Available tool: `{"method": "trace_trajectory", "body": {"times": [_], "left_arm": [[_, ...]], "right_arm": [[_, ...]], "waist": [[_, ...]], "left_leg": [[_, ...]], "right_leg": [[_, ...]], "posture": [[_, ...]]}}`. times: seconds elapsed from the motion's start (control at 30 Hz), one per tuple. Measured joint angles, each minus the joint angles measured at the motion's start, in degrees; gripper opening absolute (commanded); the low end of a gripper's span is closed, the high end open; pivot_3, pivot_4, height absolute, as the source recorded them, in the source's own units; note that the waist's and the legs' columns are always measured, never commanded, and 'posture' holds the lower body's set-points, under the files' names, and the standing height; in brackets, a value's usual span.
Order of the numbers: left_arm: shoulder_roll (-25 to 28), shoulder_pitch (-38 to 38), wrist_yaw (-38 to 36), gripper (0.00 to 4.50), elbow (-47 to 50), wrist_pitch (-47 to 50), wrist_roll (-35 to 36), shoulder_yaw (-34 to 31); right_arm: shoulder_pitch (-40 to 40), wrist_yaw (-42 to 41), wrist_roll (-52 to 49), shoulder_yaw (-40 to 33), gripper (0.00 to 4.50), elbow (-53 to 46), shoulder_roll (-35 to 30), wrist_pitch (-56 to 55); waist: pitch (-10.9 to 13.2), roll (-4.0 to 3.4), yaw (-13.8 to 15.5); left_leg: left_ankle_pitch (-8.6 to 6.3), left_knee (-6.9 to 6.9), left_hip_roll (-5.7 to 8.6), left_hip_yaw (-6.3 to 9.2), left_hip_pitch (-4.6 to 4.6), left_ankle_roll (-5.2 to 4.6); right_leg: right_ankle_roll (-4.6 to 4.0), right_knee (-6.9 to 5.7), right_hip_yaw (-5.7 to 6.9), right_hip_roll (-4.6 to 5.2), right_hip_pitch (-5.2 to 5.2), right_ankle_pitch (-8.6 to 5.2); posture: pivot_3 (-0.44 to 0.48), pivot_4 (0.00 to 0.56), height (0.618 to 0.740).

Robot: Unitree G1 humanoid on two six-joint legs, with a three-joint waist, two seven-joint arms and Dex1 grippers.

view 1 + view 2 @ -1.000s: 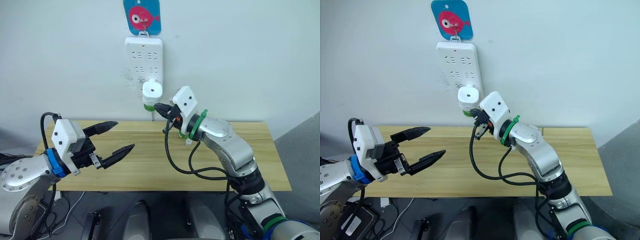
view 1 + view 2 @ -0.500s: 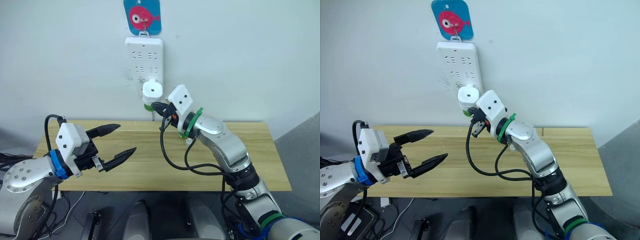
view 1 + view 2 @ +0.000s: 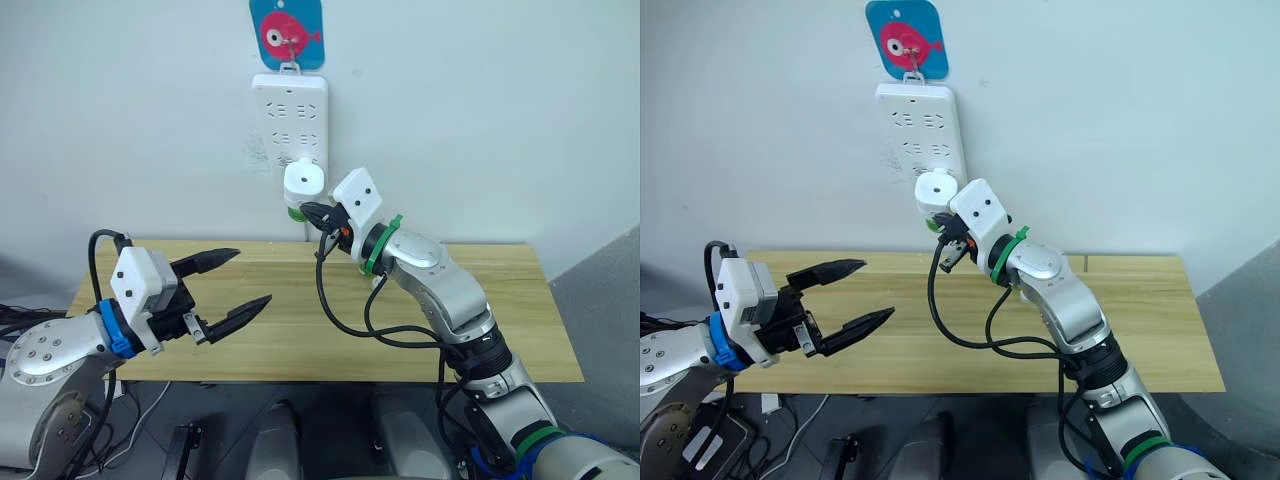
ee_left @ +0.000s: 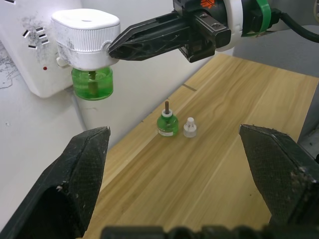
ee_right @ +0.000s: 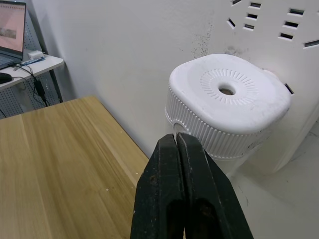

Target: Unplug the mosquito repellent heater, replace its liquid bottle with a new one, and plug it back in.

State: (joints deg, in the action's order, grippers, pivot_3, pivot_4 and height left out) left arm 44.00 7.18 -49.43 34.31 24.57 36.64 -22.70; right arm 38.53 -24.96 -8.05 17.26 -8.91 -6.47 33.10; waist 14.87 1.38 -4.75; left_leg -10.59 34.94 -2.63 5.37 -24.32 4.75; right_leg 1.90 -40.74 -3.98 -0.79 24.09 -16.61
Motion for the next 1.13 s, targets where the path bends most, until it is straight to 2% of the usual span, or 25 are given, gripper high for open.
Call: {"method": "trace_trajectory", "body": {"times": [0.2,0.37,0.5,0.7,0.83,1.13], "left_arm": [[-0.3,0.4,-0.3,4.5,-2.3,-1.4,-1.3,0.3],[0.2,1.2,-3.1,4.5,-9.1,-5.7,-5.6,1.0],[4.3,-0.1,-8.6,4.5,-17.8,-11.2,-9.4,1.2],[11.0,-3.1,-14.6,4.5,-27.3,-15.1,-14.0,2.9],[12.3,-4.0,-14.7,4.5,-27.8,-13.5,-15.9,3.8],[13.6,-3.7,-12.9,4.5,-25.5,-8.3,-17.0,4.3]], "right_arm": [[-2.3,-4.3,-3.5,-1.8,0.06,-6.9,-4.6,2.9],[-7.4,-10.9,-5.2,-1.2,0.06,-14.6,-13.2,3.0],[-11.9,-16.8,-5.8,-3.3,0.93,-17.5,-23.3,1.1],[-15.4,-27.9,-6.5,-8.4,3.13,-15.5,-38.0,-6.9],[-15.5,-32.3,-6.6,-11.9,4.46,-11.2,-42.2,-11.8],[-17.1,-37.1,-9.0,-14.7,4.46,-5.6,-42.1,-19.1]], "waist": [[0.0,0.02,0.1],[0.0,0.04,0.1],[-0.1,0.11,0.1],[-0.4,0.33,0.1],[-0.7,0.42,-0.2],[-3.3,0.55,0.0]], "left_leg": [[-0.01,-0.04,0.01,-0.01,-0.03,0.0],[-0.01,-0.04,0.0,-0.01,-0.02,-0.01],[-0.01,-0.03,0.01,-0.05,-0.01,-0.01],[-0.01,-0.04,0.01,-0.14,-0.02,-0.01],[-0.01,-0.03,-0.01,-0.22,0.02,-0.01],[-0.01,-0.04,-0.01,-0.38,0.09,0.0]], "right_leg": [[-0.03,0.09,0.01,0.01,0.0,0.01],[-0.04,0.09,0.04,0.01,0.01,0.0],[0.18,0.12,0.03,0.01,0.0,-0.13],[0.15,0.18,0.01,0.03,0.0,-0.11],[-0.05,0.16,-0.02,0.04,0.0,0.02],[-0.05,0.14,0.01,0.09,-0.07,0.02]], "posture": [[-0.036,0.197,0.736],[-0.039,0.179,0.736],[-0.044,0.161,0.736],[-0.032,0.125,0.736],[-0.011,0.098,0.736],[0.014,0.067,0.736]]}}
